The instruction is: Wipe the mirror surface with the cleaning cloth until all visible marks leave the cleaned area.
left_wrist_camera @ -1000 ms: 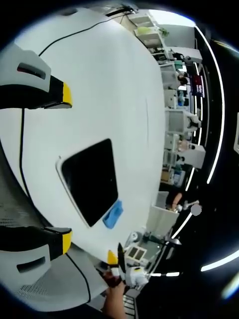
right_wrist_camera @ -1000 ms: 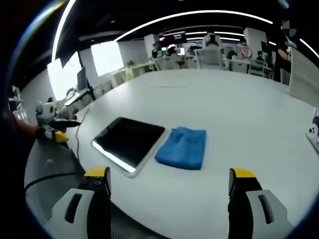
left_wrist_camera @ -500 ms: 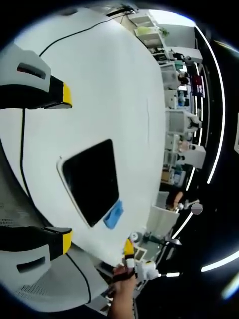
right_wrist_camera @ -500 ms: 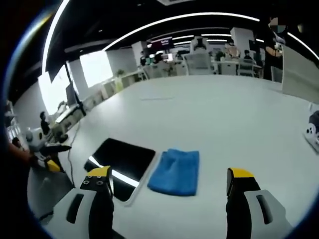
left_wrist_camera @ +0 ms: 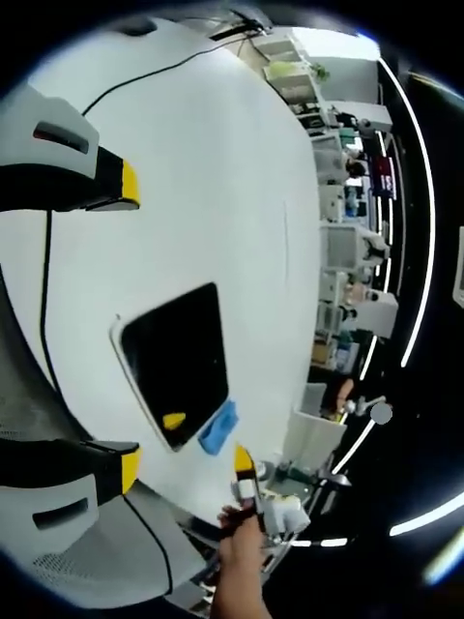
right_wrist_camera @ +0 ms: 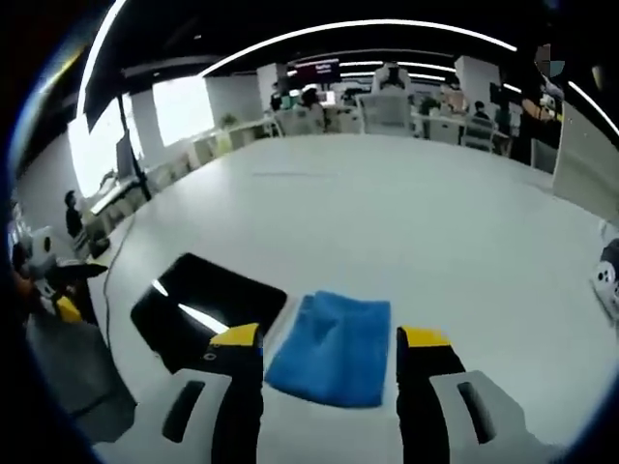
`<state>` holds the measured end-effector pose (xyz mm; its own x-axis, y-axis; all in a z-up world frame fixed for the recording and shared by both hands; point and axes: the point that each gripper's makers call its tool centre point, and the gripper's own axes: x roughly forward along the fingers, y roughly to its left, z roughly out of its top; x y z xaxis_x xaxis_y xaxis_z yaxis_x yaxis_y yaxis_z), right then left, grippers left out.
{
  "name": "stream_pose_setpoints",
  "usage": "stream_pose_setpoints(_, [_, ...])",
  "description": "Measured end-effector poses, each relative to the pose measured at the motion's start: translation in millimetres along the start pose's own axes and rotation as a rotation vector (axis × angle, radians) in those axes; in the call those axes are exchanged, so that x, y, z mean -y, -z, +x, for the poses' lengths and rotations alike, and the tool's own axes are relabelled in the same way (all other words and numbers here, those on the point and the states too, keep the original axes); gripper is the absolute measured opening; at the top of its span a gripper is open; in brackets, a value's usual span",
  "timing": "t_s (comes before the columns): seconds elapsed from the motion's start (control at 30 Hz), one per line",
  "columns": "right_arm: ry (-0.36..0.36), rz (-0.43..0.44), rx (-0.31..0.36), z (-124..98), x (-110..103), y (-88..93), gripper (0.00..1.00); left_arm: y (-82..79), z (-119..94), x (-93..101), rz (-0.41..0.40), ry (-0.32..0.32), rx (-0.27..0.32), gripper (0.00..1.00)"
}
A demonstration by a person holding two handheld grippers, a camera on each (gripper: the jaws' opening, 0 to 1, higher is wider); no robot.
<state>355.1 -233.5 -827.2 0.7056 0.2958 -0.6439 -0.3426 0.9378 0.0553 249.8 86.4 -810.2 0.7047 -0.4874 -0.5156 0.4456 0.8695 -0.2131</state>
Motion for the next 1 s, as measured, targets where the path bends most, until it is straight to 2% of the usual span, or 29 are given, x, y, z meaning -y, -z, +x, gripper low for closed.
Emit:
stream_pose_setpoints(0.1, [0.009,-0.018,-0.016,12.1,-0.5,6.0,0.35,-3.5,1.2,6.7,0.019,0.036,0.017,0.99])
stream_pose_setpoints(0.23, [0.025,-0.023,-0.038,22.7,-0.9,10.5,0.32,-0.7,2.3,8.7,0.025,0.046,-0.002,0.99])
stream_pose_setpoints(0.33, [0.063,-0.011,-0.072,28.8,4.4,17.5,0.25,-2.8,2.2,10.6,0.036,0.056,0.009,0.99])
stream_pose_setpoints(0.43, [0.074,0.013,-0.040,31.9,5.9,15.5,0.24,-0.7,2.3,7.5,0.022,0.044,0.001,0.99])
stream_pose_setpoints(0.5, [0.118,-0.019,-0.081,32.2,11.5,24.0,0.22,-0.1,2.0,6.7,0.018,0.042,0.000,0.99])
stream_pose_setpoints(0.53, [0.108,-0.004,-0.104,34.4,8.4,29.6,0.19,0.8,1.8,5.9,0.011,0.038,-0.004,0.99])
stream_pose_setpoints(0.6, [0.070,0.031,-0.071,38.0,-0.6,26.4,0.17,2.7,1.2,3.2,-0.008,0.025,-0.011,0.99])
stream_pose_setpoints(0.63, [0.080,0.019,-0.079,38.4,-0.8,28.1,0.17,2.7,1.1,1.9,-0.012,0.019,-0.011,0.99])
stream_pose_setpoints(0.67, [0.110,-0.059,-0.084,39.0,4.0,27.7,0.16,2.3,0.9,0.8,-0.019,0.011,-0.010,0.99])
stream_pose_setpoints(0.73, [0.097,-0.007,-0.091,41.0,-0.6,26.2,0.11,1.7,0.8,0.6,-0.021,0.009,-0.006,0.99])
stream_pose_setpoints(0.77, [0.100,-0.008,-0.095,41.3,-0.1,25.3,0.03,1.2,0.8,0.8,-0.021,0.010,-0.004,0.99])
stream_pose_setpoints(0.8, [0.103,-0.014,-0.106,42.6,0.6,26.0,0.01,1.0,0.8,1.2,-0.018,0.011,-0.003,0.99])
stream_pose_setpoints(1.0, [0.103,0.048,-0.140,41.1,2.5,27.8,0.00,3.2,0.4,5.3,-0.002,0.034,-0.010,0.99])
